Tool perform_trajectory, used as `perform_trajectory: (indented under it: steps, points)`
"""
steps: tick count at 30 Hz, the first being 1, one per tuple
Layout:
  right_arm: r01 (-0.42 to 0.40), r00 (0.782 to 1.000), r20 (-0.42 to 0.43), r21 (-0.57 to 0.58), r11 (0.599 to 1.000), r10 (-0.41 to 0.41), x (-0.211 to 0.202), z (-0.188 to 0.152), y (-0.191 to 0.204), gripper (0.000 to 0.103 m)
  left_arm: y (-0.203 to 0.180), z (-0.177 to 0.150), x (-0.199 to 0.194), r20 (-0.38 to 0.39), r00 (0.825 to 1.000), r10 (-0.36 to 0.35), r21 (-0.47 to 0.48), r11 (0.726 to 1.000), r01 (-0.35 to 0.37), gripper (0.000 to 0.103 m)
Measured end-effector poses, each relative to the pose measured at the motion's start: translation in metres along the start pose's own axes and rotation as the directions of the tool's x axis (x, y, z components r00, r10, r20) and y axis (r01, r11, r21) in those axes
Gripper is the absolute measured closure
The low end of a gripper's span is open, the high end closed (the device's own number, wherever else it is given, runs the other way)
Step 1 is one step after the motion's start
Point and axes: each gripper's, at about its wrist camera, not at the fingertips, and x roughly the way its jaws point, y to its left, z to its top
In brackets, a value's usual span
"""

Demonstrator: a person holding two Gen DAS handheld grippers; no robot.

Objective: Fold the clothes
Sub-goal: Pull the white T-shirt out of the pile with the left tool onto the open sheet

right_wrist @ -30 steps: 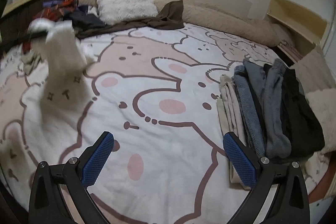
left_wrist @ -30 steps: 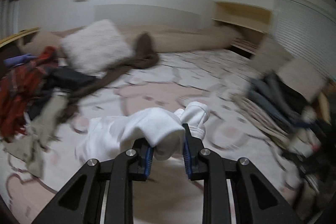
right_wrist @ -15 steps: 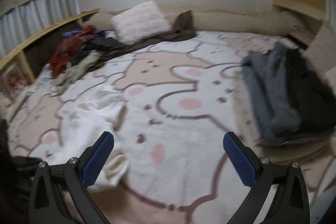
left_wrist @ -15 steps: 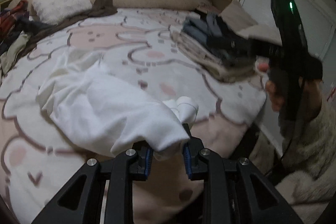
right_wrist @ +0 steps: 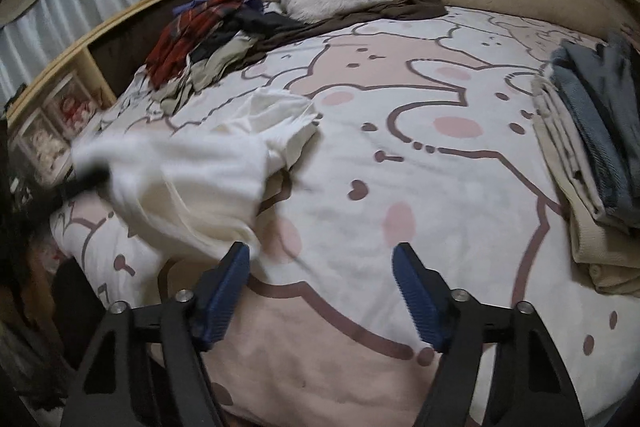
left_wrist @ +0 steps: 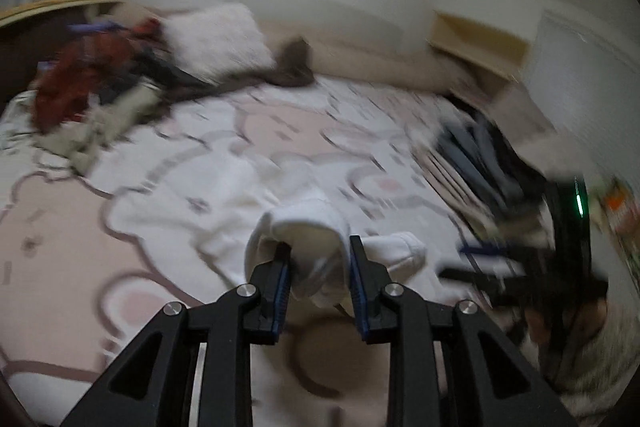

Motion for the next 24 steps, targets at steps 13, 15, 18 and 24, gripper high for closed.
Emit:
perform_trajectory:
  steps: [13,15,18,24]
  points:
    - [-0.085,0.995,0.041,-0.062,0.994,0.088,0.032,0.044,0.031,0.03,0.094,-0.025,-0.014,-0.14,0.921,0.362,-0.182,0.905,-0.384,0.076]
    - [-0.113,0.992,0.043,-0.081,0.99,0.116,0.04,0.05,0.041,0.03,0.099,-0.033,-0.014,-0.161,0.916,0.367,-0.193,0.899,-0.394,0.074]
    - [-0.193,0.979,0.045,-0.132,0.972,0.2,0.05,0.053,0.063,0.03,0.106,-0.038,-0.012,-0.165,0.919,0.357,-0.213,0.897,-0.387,0.074]
    - [-0.363,0.925,-0.018,-0.348,0.864,0.38,0.068,0.028,0.137,0.037,0.111,-0.039,-0.017,-0.151,0.931,0.334,-0.21,0.909,-0.36,0.075]
